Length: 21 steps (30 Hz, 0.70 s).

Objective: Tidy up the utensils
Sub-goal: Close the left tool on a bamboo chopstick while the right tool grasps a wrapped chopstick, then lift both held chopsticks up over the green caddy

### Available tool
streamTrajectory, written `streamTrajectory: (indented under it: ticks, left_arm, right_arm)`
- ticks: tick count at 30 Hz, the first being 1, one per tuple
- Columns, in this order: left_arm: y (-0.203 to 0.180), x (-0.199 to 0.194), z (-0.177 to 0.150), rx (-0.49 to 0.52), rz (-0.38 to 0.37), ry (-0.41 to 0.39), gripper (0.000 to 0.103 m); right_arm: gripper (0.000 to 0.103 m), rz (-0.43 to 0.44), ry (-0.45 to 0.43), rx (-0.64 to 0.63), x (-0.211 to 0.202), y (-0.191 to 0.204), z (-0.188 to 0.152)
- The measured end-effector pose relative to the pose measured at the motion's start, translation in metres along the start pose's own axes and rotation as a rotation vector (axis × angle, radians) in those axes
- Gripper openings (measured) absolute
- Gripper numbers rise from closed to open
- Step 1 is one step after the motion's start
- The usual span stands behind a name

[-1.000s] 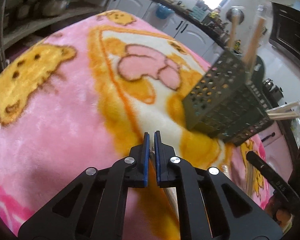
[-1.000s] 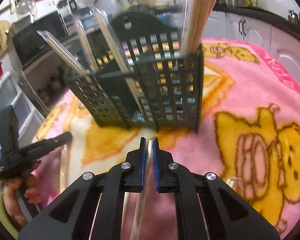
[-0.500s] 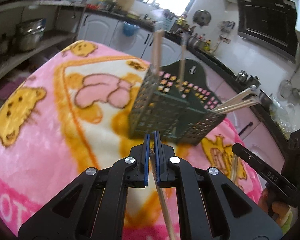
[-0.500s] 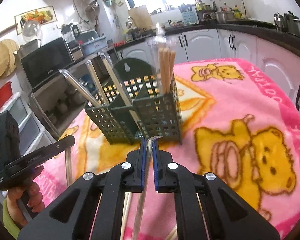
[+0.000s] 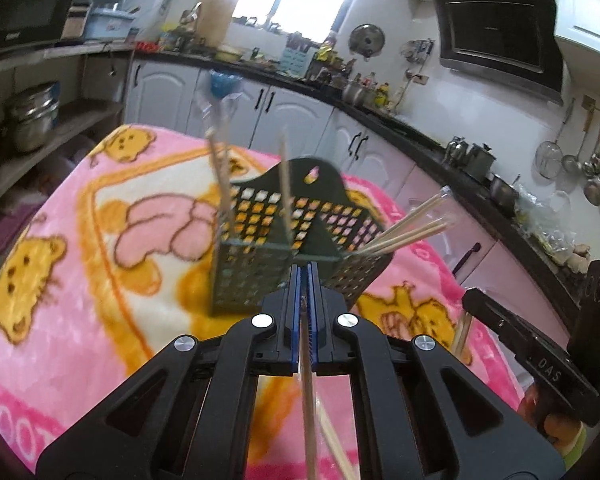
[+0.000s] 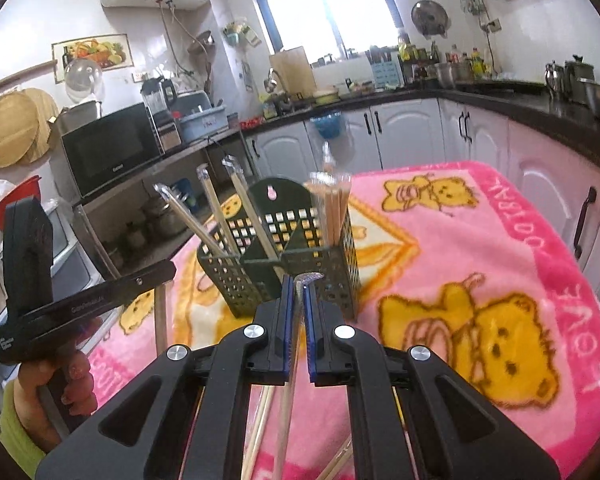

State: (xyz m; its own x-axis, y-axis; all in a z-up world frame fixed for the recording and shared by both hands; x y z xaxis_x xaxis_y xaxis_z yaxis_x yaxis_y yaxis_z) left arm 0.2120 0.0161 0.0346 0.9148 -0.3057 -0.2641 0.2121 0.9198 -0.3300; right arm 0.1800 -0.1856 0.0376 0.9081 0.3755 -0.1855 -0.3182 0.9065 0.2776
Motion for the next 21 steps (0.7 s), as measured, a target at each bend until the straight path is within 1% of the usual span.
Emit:
streamTrajectory:
  ticks: [4, 14, 21]
  left_arm:
    - [-0.016, 0.000, 0.011, 0.036, -0.018, -0.025, 0.001]
    - [-0.047, 0.002, 0.038, 0.096, -0.068, -0.071, 0.000]
    - [-0.061, 0.004, 0.059, 0.119, -0.093, -0.109, 0.000]
  right_arm:
    - [0.005, 0.006, -0.027, -0.011, -0.004, -0.001, 0.011]
    - [0.005, 0.029, -0.103, -0.080, -0.005, 0.014, 0.043]
    - [0.005, 0.043, -0.148, -0.125, -0.002, 0.024, 0.069]
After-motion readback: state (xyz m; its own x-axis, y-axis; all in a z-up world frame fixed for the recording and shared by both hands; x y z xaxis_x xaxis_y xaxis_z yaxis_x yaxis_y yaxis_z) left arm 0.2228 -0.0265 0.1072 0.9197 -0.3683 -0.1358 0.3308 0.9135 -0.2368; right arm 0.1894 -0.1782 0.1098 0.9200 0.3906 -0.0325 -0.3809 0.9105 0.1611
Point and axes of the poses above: each gripper's, at about its wrist camera, not at the fingertips, and x roughly the way its jaws point, y to its left, z to its top, the point moved 6 cm from there along x, roughly the way its jaws point, and after that the axes turned 15 degrees about -y, right-handed, at the moved point
